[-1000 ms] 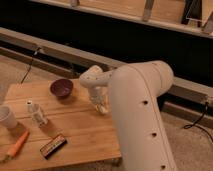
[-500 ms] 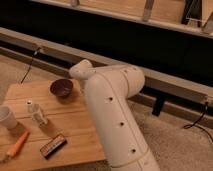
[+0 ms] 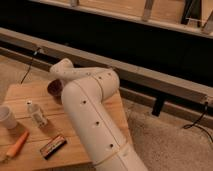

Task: Wipe the white sponge on the table

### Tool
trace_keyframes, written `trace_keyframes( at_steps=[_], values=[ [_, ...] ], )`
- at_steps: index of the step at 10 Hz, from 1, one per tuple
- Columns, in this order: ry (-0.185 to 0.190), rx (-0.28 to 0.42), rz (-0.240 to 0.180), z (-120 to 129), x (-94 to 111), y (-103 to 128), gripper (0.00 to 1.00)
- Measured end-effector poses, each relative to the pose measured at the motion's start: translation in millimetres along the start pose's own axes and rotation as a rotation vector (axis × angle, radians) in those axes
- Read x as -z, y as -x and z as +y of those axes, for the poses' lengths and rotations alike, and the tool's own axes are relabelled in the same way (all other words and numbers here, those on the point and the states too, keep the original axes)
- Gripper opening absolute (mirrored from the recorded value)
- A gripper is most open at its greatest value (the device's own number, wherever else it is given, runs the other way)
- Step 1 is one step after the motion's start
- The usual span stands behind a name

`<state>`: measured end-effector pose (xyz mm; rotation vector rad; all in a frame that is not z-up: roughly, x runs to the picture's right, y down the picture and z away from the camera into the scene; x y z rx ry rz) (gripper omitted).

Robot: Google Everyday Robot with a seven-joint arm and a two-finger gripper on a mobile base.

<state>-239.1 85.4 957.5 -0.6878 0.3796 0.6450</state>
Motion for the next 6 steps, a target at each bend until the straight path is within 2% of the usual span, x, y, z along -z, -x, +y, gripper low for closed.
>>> trace_keyframes(
  at_steps=[1, 3, 6],
  values=[
    [0.017, 0.044, 0.002, 22.1, 1.1, 1.4, 0.0],
    [0.039, 0.098, 0.017, 48.0, -1.1, -5.2, 0.0],
    [0.058, 0.15, 0.044, 71.8, -3.4, -19.3, 0.0]
  ],
)
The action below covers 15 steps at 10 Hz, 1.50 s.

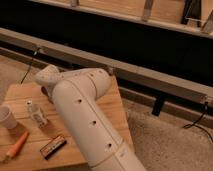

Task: Wipe the white sponge on the table

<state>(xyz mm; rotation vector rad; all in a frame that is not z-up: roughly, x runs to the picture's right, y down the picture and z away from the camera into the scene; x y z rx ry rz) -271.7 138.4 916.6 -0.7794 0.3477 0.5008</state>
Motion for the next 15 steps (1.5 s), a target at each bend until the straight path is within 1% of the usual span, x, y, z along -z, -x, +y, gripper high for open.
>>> trace_keyframes(
  at_steps=[2, 3, 4, 5, 6, 8, 9, 11, 12, 13, 15],
  values=[
    [0.007, 0.039, 0.017, 18.6, -3.3, -8.9, 0.0],
    [0.009, 0.088, 0.034, 38.1, -7.3, -19.9, 0.0],
    [0.012, 0.124, 0.044, 51.5, -10.5, -28.9, 0.0],
    [0.012, 0.175, 0.059, 69.8, -16.5, -43.0, 0.0],
    [0.012, 0.21, 0.074, 82.6, -24.1, -55.3, 0.0],
    [0.021, 0.25, 0.101, 101.4, -40.0, -75.7, 0.0],
    [0.031, 0.265, 0.121, 110.4, -51.8, -89.9, 0.0],
    [0.045, 0.252, 0.141, 109.5, -63.0, -110.8, 0.0],
    [0.052, 0.236, 0.146, 105.5, -64.5, -120.8, 0.0],
    [0.063, 0.207, 0.159, 97.5, -66.5, -143.3, 0.0],
    [0.074, 0.168, 0.17, 83.5, -65.4, -172.6, 0.0]
  ],
)
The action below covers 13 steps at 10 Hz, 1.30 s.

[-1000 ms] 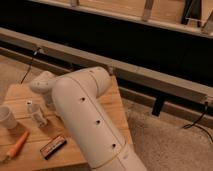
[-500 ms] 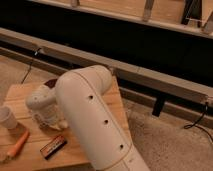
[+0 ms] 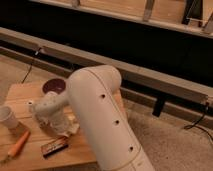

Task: Wipe the white sponge on the table

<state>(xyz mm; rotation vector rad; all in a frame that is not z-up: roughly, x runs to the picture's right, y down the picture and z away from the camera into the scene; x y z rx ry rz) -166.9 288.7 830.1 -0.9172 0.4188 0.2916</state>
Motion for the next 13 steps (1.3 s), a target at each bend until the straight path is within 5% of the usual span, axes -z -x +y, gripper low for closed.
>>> trace_keyframes(
  at_steps=[4, 10, 13],
  values=[
    [0.001, -0.17, 0.028, -49.0, -6.7, -71.2, 0.0],
    [-0.051, -0.504, -0.085, -178.3, 23.7, -110.9, 0.0],
    [-0.091, -0.586, -0.129, -225.8, 54.7, -108.2, 0.0]
  ],
)
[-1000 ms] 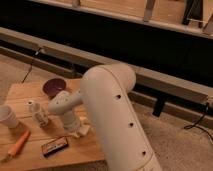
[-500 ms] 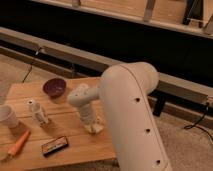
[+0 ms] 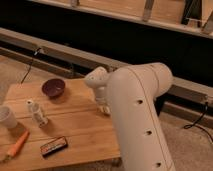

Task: Wipe the white sponge on the table

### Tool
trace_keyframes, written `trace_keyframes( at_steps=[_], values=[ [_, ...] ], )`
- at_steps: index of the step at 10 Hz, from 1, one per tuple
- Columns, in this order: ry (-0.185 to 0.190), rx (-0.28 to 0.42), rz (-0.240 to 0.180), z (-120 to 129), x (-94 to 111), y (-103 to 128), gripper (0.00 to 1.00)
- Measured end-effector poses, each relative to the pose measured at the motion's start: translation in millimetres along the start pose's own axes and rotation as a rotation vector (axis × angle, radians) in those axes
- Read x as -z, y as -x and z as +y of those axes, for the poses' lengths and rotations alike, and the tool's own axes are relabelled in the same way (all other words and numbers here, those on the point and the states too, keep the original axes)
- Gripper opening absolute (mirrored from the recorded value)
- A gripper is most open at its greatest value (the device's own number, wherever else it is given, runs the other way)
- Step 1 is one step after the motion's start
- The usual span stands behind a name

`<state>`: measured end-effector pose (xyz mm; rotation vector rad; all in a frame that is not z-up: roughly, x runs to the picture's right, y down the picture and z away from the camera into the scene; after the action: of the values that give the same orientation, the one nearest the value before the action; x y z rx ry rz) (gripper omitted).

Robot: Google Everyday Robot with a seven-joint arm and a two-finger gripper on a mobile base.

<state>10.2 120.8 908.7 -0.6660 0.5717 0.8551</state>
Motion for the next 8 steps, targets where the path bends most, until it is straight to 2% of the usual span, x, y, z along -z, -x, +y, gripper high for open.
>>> trace_keyframes(
  at_steps=[1, 3, 4, 8],
  values=[
    [-0.012, -0.007, -0.013, -5.6, 8.1, 18.1, 0.0],
    [-0.017, 0.003, -0.024, 0.4, 12.4, 43.1, 0.0],
    [-0.013, 0.019, -0.029, 13.6, 11.1, 64.0, 0.0],
    [0.002, 0.081, -0.038, 53.7, 9.3, 115.0, 0.0]
  ],
)
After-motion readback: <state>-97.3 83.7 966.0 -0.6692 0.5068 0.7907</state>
